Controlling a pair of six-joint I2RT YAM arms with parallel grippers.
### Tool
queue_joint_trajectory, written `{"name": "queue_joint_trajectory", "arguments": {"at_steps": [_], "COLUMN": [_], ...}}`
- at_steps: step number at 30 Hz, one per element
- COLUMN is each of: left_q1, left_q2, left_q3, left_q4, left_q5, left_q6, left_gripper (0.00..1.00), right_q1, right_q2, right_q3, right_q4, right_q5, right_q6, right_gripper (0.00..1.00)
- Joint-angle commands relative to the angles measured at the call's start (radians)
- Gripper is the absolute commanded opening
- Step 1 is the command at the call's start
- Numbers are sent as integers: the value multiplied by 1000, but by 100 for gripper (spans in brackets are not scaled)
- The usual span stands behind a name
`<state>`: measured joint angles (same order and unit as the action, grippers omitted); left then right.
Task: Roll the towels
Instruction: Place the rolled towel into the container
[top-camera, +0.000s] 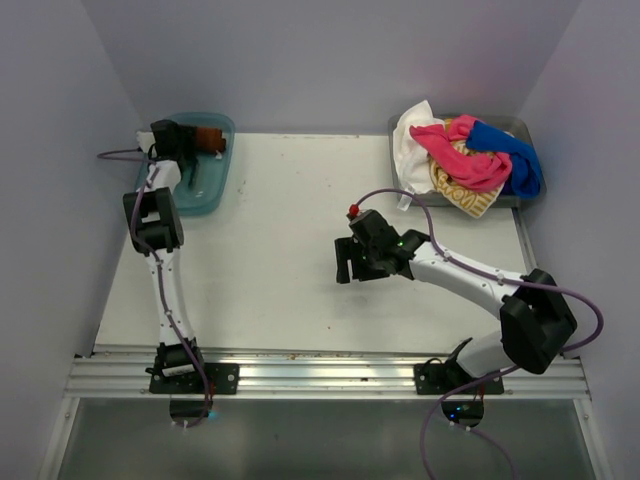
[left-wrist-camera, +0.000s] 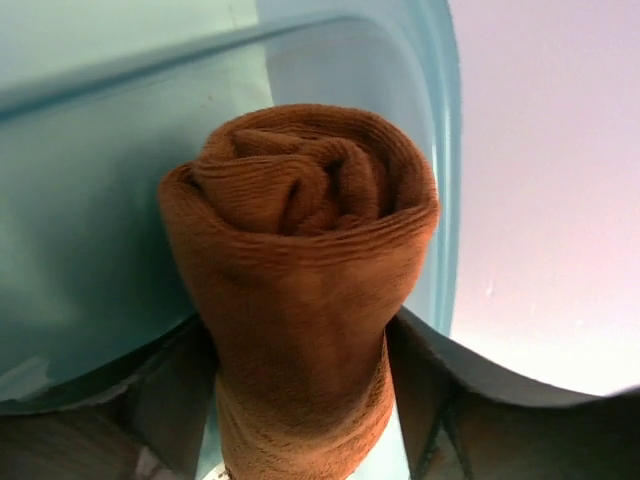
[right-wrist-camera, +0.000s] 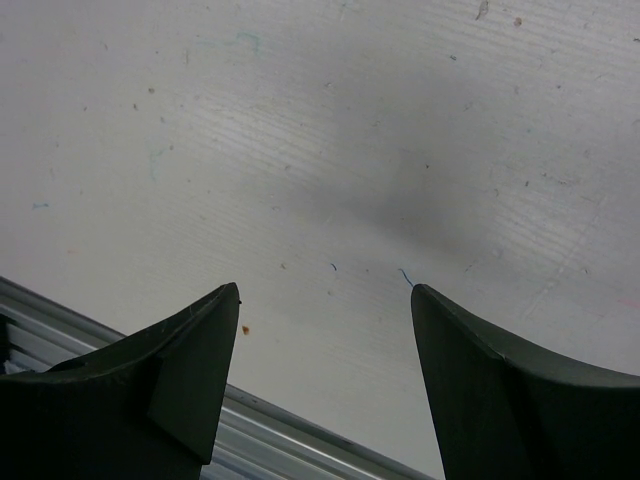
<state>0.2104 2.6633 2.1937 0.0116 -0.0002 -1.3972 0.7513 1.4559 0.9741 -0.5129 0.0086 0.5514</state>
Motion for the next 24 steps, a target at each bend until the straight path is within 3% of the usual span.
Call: {"name": "queue_joint_trajectory", "arguments": {"at_steps": [1, 11, 24], "left_q1": [4, 4, 1], "left_q2": [-31, -178, -362], "left_q3": [-55, -134, -233], "left_q4": [-79, -90, -125], "left_q5": [20, 5, -33], "left_q6": [40, 93, 171], "left_gripper": [72, 98, 100], "right_q1": [-4, -4, -3], "right_q2": [-52, -106, -242], "right_q3": [-8, -28, -74], "right_q4": [16, 13, -13], "right_q5": [2, 19, 56], "right_q6": [13, 19, 33], "right_gripper": [73, 73, 73]}}
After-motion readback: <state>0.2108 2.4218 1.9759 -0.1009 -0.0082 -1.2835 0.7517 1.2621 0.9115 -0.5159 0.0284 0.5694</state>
